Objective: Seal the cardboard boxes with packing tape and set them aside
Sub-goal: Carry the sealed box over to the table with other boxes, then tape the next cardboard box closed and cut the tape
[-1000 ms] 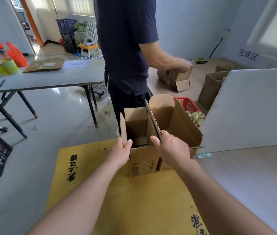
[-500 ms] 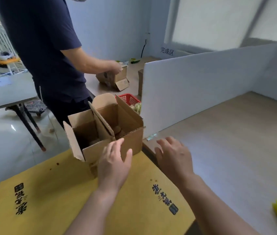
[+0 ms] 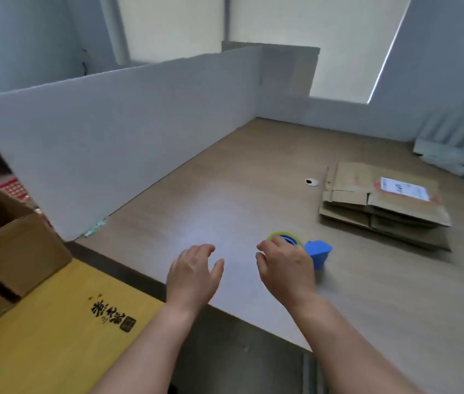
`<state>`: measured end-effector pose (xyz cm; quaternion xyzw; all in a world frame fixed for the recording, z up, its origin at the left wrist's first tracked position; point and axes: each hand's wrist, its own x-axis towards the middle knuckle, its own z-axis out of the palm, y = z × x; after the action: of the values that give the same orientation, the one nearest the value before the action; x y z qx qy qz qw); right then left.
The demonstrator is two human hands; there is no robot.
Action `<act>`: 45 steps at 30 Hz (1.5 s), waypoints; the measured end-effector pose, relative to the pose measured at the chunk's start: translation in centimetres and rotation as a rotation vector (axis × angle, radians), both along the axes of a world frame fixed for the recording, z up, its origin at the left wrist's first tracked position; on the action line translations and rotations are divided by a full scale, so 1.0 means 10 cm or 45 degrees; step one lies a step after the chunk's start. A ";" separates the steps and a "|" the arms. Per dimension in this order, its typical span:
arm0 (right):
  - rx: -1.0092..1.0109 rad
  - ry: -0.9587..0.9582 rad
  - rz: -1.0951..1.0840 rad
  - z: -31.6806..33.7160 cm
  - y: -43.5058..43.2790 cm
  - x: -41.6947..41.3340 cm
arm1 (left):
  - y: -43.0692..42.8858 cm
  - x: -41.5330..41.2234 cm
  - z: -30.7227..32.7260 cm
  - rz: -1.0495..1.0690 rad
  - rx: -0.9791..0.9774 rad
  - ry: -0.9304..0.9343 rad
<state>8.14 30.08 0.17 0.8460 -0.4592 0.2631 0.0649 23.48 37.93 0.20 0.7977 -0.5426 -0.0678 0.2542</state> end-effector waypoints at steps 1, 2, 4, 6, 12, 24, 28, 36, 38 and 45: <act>-0.035 -0.008 -0.056 0.00 -0.08 -0.24 | -0.13 -0.21 0.00 -0.040 -0.007 -0.003; -0.058 -0.011 -0.108 0.00 -0.15 -0.48 | -0.26 -0.43 0.00 -0.076 -0.008 -0.002; -0.066 -0.022 -0.193 -0.03 -0.28 -0.96 | -0.51 -0.83 -0.01 -0.127 -0.003 0.010; -0.038 -0.039 -0.259 -0.06 -0.41 -1.39 | -0.75 -1.19 -0.04 -0.174 -0.010 0.036; 0.092 0.003 -0.478 -0.16 -0.77 -2.31 | -1.34 -1.95 -0.08 -0.355 0.030 0.056; 0.589 0.037 -0.815 -0.20 -1.86 -3.19 | -2.92 -2.39 -0.18 -0.514 0.232 -0.056; 0.736 -0.006 -0.963 -0.26 -2.42 -3.38 | -3.53 -2.45 -0.32 -0.512 0.309 -0.047; 0.899 -0.073 -1.104 -0.57 -3.22 -3.52 | -4.39 -2.54 -0.74 -0.519 0.429 -0.240; 0.932 -0.076 -1.101 -0.65 -3.25 -3.50 | -4.43 -2.54 -0.82 -0.581 0.430 -0.250; 0.737 -0.516 -1.049 -0.59 -3.16 -3.42 | -4.30 -2.48 -0.68 -0.591 0.287 0.098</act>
<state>-26.02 -1.54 -5.75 0.5116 -0.8098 0.2365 -0.1629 -1.34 -5.09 -6.62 0.6718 -0.6903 -0.2145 0.1618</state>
